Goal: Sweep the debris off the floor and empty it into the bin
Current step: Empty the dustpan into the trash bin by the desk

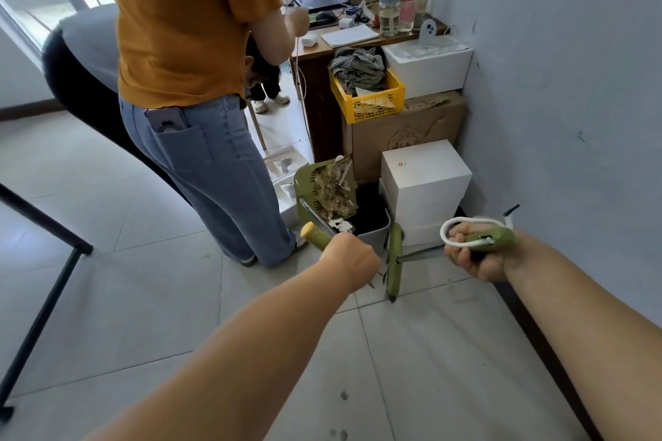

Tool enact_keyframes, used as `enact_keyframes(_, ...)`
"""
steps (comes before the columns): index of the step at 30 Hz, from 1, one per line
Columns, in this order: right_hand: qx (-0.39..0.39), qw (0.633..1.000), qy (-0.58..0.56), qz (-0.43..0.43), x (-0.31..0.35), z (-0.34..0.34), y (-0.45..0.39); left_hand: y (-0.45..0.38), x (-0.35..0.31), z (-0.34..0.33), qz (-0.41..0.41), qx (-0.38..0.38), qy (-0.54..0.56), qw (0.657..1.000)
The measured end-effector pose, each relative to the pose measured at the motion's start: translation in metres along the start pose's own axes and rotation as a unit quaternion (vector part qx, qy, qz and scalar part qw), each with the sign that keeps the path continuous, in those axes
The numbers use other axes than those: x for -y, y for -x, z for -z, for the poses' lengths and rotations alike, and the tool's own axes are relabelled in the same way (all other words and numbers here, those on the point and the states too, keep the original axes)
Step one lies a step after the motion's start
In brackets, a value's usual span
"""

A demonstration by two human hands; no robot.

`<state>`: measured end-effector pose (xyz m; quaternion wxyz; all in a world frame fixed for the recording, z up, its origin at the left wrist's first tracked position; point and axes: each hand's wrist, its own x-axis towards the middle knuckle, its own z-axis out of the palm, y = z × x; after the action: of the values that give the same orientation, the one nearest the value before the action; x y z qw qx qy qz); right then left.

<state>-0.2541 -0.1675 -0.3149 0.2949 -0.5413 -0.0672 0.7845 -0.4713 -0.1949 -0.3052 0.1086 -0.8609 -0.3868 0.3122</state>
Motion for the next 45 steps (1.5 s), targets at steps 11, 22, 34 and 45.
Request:
enact_keyframes(11,-0.035,0.999,0.036,0.014,0.002,-0.02,-0.01,0.018,0.002,-0.004,-0.022,0.016,-0.039,0.999)
enact_keyframes(22,-0.026,0.999,0.009,0.027,-0.001,-0.019,-0.006,0.025,-0.012,-0.02,-0.027,0.003,-0.022,0.999)
enact_keyframes(34,-0.013,0.999,0.032,0.008,-0.002,-0.014,0.007,0.015,-0.026,-0.02,-0.048,0.051,-0.165,0.984)
enact_keyframes(45,-0.014,0.999,0.033,0.018,-0.006,-0.009,0.006,0.012,-0.004,-0.009,-0.052,0.043,-0.244,0.967)
